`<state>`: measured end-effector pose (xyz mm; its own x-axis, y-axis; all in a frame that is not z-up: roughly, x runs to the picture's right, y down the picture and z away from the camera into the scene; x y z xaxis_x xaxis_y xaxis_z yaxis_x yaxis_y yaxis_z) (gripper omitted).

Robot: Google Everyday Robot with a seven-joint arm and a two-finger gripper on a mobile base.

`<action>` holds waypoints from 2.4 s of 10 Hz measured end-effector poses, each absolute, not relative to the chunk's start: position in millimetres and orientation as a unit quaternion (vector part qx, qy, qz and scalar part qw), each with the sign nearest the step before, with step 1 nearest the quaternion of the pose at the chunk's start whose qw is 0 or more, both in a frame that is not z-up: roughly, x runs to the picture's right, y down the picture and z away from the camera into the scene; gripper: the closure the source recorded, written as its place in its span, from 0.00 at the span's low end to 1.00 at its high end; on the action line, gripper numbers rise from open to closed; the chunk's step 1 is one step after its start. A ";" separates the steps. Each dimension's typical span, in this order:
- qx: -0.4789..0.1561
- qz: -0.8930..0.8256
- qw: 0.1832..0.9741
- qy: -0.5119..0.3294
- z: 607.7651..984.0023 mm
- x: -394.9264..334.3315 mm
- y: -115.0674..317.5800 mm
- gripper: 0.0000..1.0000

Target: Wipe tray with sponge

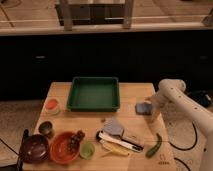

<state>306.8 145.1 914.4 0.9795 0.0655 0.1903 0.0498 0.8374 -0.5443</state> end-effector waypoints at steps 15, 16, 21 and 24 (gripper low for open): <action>-0.283 0.007 0.954 -0.100 910.4 315.1 145.9 0.91; -0.283 0.007 0.954 -0.100 910.5 314.9 145.6 0.97; -0.276 0.003 0.957 -0.090 894.8 313.6 127.6 0.98; -0.269 -0.004 0.960 -0.080 883.0 307.9 110.1 0.98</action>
<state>307.9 110.1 883.0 0.9872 0.0362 0.1554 0.0498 0.8556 -0.5153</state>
